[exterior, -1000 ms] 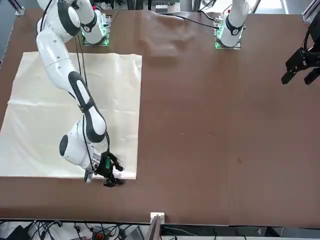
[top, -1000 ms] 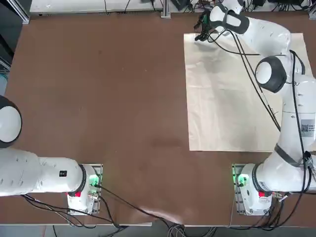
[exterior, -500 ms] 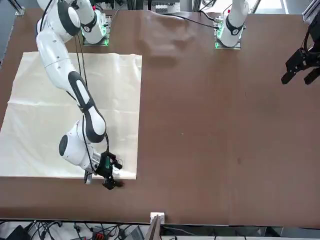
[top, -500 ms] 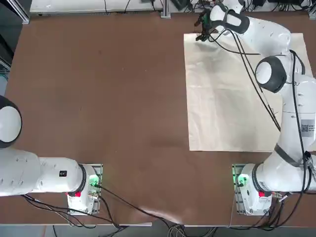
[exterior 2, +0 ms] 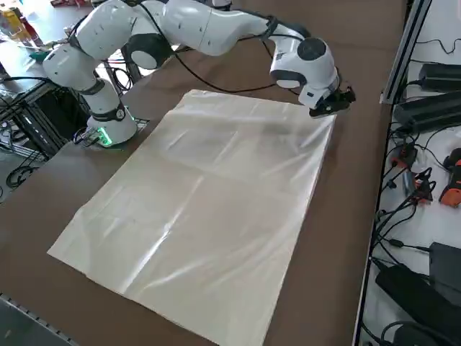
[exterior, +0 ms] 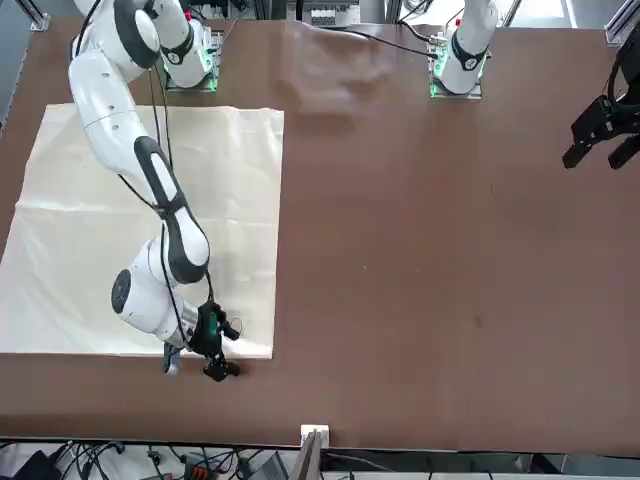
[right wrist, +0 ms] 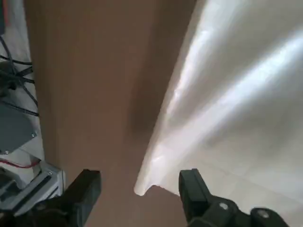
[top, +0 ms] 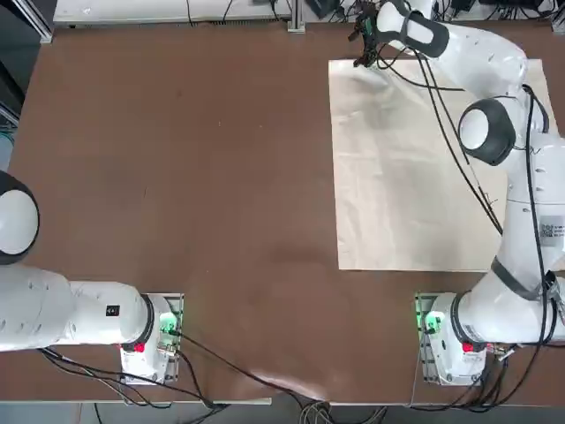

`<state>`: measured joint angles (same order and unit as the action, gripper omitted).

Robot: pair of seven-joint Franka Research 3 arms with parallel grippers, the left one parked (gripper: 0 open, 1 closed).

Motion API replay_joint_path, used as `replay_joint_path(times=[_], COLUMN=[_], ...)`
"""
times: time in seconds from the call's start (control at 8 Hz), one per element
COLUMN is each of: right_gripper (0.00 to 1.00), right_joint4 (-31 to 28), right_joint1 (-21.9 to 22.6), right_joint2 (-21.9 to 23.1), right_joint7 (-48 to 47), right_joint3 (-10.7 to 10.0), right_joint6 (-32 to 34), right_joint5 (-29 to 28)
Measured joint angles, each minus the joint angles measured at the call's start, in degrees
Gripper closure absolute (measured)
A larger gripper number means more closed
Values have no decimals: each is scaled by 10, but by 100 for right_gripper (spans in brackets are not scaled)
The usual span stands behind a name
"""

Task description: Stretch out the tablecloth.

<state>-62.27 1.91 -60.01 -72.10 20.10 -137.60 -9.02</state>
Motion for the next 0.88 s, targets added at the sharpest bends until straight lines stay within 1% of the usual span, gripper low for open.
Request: replay_joint_path(times=[0.12,0.25,0.38,0.5,0.62,0.75,0.88], right_gripper=[0,1,7,17,38,43,50], right_joint4=[-14,-51,-104,-170,-239,-309,-381], right_joint1=[-1,-2,-4,-10,-20,-31,-44], right_joint2=[19,50,88,128,166,202,239], right_joint7=[14,39,65,86,107,140,175], right_joint3=[-1,-7,-16,-23,-26,-27,-28], right_joint6=[14,20,23,24,24,22,18], right_joint5=[27,39,41,41,42,44,44])
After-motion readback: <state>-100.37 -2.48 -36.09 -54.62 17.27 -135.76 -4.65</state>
